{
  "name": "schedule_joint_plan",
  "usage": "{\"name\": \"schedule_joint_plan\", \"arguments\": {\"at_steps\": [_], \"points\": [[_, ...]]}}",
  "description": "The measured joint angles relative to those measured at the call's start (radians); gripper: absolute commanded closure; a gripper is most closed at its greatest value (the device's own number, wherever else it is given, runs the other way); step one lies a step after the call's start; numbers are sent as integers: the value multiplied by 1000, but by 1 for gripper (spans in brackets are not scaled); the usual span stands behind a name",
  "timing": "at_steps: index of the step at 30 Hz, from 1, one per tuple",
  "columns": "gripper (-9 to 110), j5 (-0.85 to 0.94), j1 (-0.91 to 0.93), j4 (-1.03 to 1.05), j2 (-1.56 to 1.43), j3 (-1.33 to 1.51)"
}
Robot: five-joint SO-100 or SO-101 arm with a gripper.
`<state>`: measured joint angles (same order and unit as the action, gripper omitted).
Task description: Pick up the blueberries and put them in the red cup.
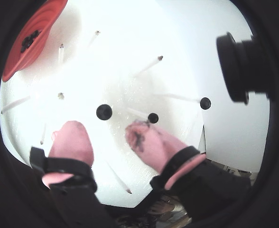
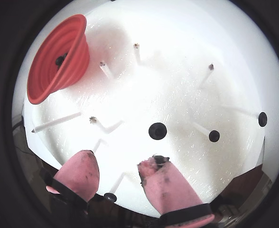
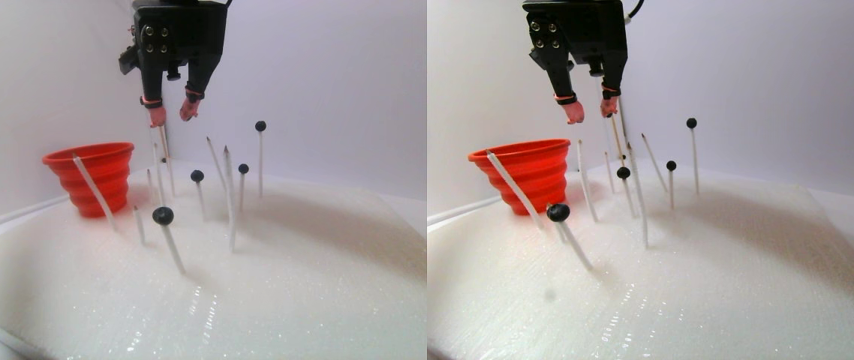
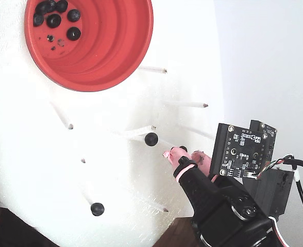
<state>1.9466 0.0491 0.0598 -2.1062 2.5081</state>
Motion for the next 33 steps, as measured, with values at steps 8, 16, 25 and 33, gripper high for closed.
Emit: {"name": "schedule_joint_plan", "arguments": {"at_steps": [8, 16, 25, 33], "points": [[85, 3, 29, 0, 0, 0], [85, 9, 63, -2, 0, 0], [84, 21, 64, -83, 71, 0], [84, 21, 87, -129, 146, 0]]}}
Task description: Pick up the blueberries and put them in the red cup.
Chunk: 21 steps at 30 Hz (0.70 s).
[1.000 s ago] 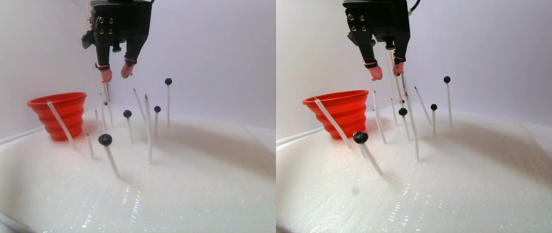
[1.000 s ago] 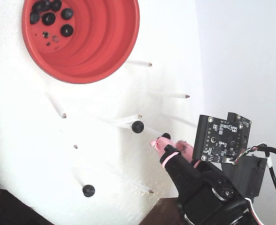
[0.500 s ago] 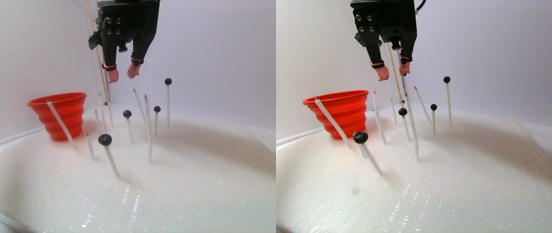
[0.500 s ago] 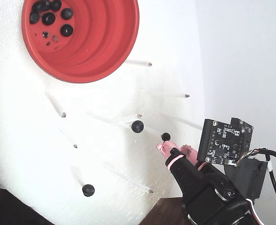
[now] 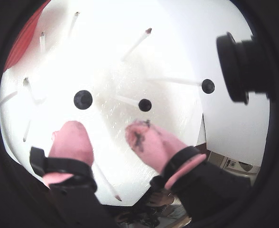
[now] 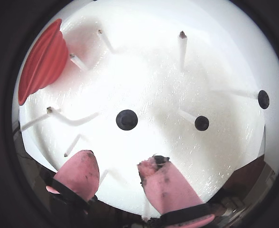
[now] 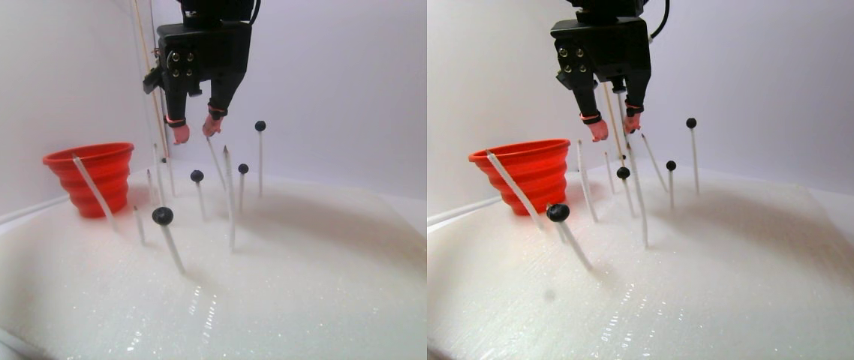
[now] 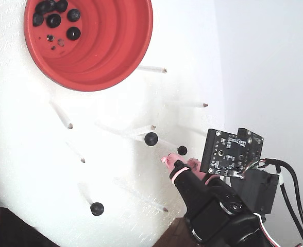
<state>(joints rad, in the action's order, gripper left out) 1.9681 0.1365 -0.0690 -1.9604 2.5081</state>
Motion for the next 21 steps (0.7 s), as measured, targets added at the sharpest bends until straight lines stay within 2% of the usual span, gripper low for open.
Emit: {"name": "schedule_joint_plan", "arguments": {"at_steps": [21], "points": [[83, -14, 2, -149, 245, -80]]}}
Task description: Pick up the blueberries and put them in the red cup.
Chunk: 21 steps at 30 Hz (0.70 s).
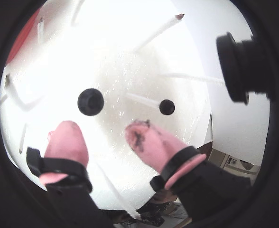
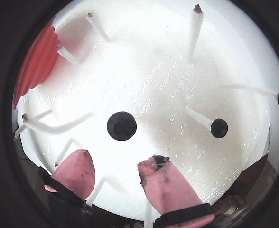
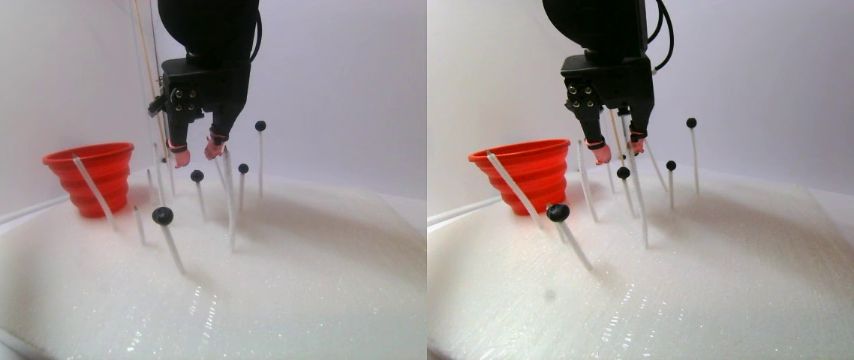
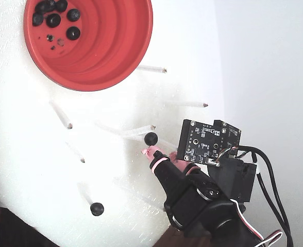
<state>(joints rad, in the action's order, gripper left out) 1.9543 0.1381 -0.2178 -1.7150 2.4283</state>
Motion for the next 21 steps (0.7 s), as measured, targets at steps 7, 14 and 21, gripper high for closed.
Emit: {"name": "schedule_joint_plan", "arguments": {"at_steps": [7, 14, 21], "points": [[83, -11, 0, -23, 64, -61], [82, -15, -3, -51, 112, -92], [82, -20, -8, -75, 160, -98]]}}
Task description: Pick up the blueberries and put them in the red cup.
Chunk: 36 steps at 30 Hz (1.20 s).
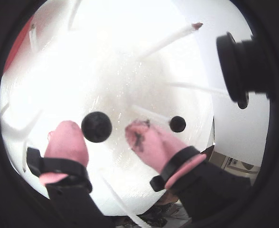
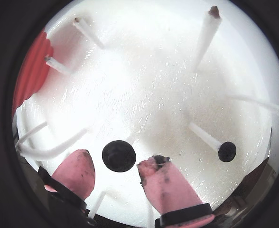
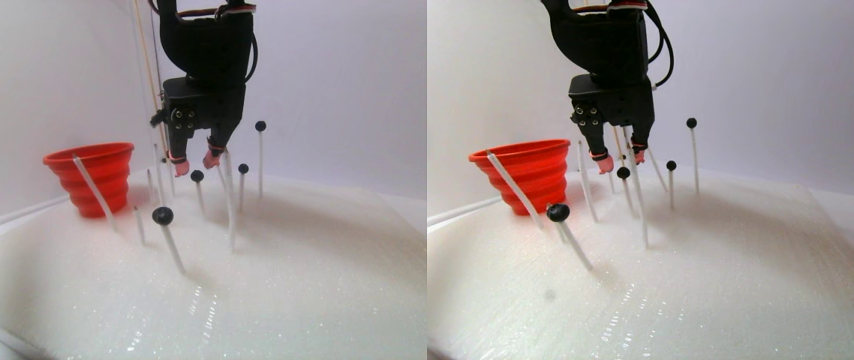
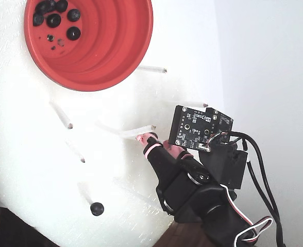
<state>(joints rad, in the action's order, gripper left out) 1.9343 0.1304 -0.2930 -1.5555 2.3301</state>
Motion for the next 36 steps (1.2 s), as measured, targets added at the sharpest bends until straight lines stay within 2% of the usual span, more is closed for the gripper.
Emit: {"name": "schedule_joint_plan", "arguments": {"at_steps": [36], "points": [[84, 0, -3, -83, 127, -49]]}}
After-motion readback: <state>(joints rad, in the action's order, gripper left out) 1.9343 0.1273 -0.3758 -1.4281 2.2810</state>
